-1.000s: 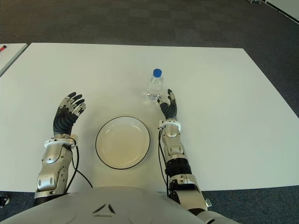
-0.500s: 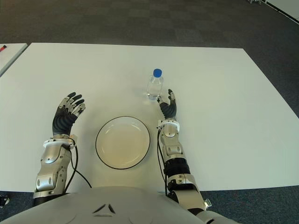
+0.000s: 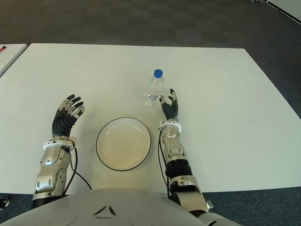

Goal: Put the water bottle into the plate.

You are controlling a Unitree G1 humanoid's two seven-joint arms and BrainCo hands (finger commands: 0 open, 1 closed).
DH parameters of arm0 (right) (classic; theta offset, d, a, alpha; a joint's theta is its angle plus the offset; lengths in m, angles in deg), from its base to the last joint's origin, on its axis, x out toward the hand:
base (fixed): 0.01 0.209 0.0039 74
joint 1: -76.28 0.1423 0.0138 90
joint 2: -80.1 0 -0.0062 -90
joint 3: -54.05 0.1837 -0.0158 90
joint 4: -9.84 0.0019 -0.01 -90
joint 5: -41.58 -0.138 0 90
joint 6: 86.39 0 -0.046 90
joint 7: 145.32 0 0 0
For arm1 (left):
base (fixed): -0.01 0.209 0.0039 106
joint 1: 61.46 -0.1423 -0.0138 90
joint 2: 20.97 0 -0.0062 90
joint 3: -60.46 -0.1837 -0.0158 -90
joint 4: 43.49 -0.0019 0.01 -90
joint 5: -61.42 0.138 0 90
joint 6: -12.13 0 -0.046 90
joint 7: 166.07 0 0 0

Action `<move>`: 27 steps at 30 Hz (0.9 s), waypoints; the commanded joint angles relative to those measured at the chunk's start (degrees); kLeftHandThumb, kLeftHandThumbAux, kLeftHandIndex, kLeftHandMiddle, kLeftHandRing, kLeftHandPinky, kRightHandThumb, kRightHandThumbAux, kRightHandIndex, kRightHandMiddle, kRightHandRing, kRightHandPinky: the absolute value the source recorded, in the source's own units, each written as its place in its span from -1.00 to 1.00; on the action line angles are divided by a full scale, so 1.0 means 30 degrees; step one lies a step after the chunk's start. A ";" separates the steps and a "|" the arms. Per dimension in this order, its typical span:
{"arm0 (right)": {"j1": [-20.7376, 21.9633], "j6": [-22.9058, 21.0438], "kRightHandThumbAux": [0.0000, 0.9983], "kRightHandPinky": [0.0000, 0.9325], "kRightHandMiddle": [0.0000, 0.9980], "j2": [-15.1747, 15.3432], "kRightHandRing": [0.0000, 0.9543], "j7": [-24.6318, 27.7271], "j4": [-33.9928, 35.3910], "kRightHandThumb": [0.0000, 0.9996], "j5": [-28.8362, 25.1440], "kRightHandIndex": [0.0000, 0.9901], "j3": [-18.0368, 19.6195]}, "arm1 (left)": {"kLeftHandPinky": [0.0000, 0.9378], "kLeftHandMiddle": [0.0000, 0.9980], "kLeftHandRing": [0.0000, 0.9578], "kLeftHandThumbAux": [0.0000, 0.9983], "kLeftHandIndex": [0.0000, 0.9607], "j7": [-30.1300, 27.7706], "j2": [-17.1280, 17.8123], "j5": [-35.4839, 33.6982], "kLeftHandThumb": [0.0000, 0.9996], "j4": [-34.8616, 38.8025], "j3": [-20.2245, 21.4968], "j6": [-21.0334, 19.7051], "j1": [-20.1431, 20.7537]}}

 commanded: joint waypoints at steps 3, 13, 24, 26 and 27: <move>0.0052 -0.0062 -0.07 0.16 -1.00 0.0225 -0.58 0.0007 -0.0279 -1.00 0.0506 -1.00 -0.0326 | -0.58 -0.69 -0.66 0.64 -0.73 0.0199 -0.0084 0.0199 -0.24 -0.0572 0.0020 -0.0039 0.0254; 0.0401 -0.0411 -0.14 -0.16 -1.00 0.0268 -0.65 0.0278 -0.0294 -1.00 0.0415 -1.00 -0.0402 | -0.50 -0.67 -0.62 0.61 -0.72 -0.0173 -0.0057 -0.0125 -0.22 -0.0496 0.0016 -0.0110 0.0213; 0.1337 -0.0643 -0.15 -0.89 -1.00 0.0241 -0.99 -0.1234 -0.0863 -0.76 0.1747 -1.00 -0.0753 | -0.48 -0.64 -0.59 0.52 -0.67 -0.0381 -0.0036 -0.0490 -0.05 -0.0496 0.0040 -0.0085 0.0178; 0.1429 -0.0704 -0.16 -0.93 -1.00 0.0268 -0.99 -0.1458 -0.0868 -0.71 0.1994 -1.00 -0.0854 | -0.49 -0.64 -0.59 0.52 -0.66 -0.0349 -0.0047 -0.0444 -0.04 -0.0530 0.0036 -0.0013 0.0181; 0.1440 -0.0717 -0.16 -0.94 -1.00 0.0280 -1.00 -0.1521 -0.0862 -0.67 0.2062 -1.00 -0.0887 | -0.49 -0.63 -0.59 0.52 -0.65 -0.0336 -0.0050 -0.0427 -0.04 -0.0535 0.0035 0.0008 0.0180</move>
